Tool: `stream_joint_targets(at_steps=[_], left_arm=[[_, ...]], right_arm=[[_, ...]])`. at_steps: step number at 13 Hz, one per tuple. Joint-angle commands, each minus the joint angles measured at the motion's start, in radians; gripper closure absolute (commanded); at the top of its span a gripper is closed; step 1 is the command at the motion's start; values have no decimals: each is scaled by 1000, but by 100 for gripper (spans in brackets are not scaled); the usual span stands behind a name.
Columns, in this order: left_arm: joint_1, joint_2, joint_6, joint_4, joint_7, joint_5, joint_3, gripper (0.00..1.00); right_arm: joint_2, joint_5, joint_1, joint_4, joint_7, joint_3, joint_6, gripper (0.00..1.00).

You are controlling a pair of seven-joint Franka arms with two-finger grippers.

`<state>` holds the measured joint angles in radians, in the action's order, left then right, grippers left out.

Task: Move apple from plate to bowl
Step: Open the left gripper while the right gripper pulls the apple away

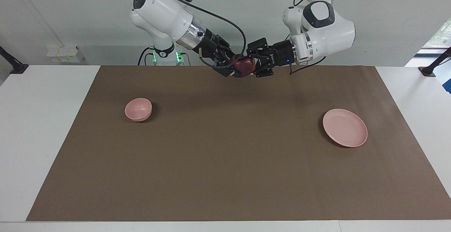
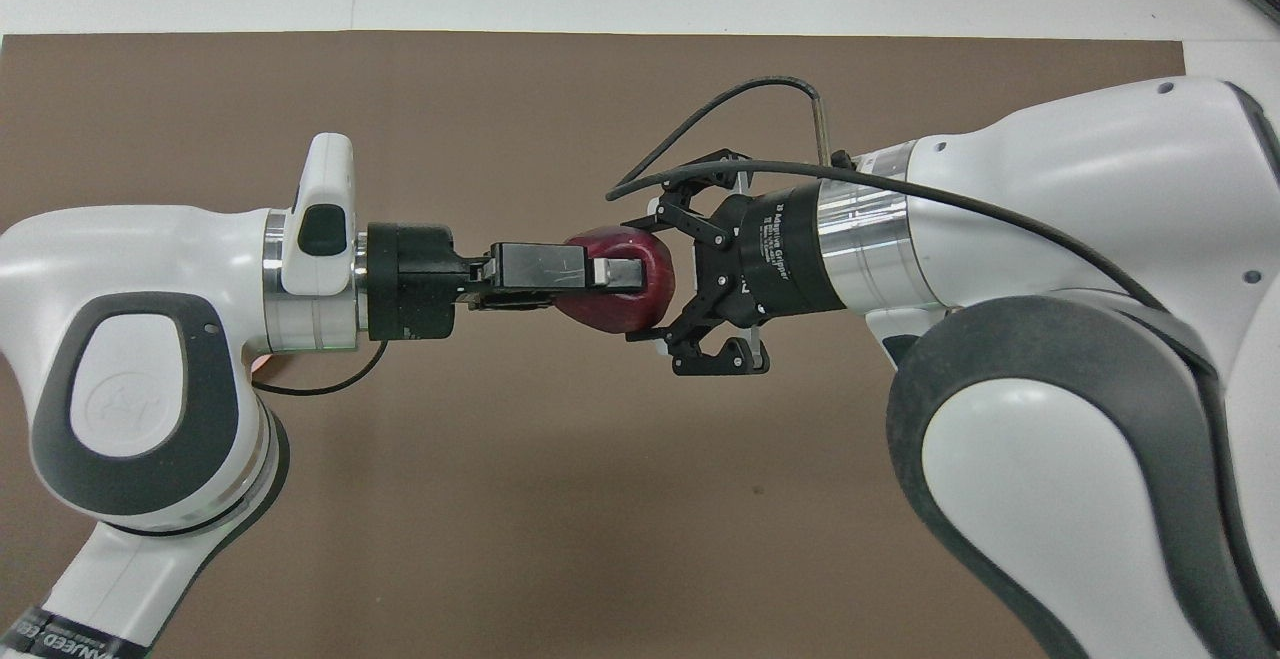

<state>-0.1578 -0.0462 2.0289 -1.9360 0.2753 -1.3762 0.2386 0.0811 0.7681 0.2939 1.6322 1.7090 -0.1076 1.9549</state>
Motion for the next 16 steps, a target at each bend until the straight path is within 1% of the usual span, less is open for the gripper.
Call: stream_joint_targets(at_steps=[1,2,4,8,11,14,16], left_arm=[[-43,-32,13,-17,-86,-8,-8,30],[-45,-37,20,-14,-122,11,-10,0],[-37,-55,30,-5,-178,66,-10,0],[-20,-60,14,3,-238,152,-21,0],[-3,-76,11,20,-326,325,-22,0],[17,-98,-7,61,-467,538,-22,0],[44,-98,-73,109,-545,667,-22,0]], right_arm=[[-3,-18,14,6,-11,-3,36,100],[-1,-18,14,5,-12,-3,36,100],[-1,-18,14,5,-23,-3,36,100],[-3,-18,-2,2,-46,-1,32,100],[-3,-42,-24,-15,-138,0,21,100],[-10,-95,-42,-17,-296,2,9,100],[-11,-110,-80,-15,-417,0,2,100]])
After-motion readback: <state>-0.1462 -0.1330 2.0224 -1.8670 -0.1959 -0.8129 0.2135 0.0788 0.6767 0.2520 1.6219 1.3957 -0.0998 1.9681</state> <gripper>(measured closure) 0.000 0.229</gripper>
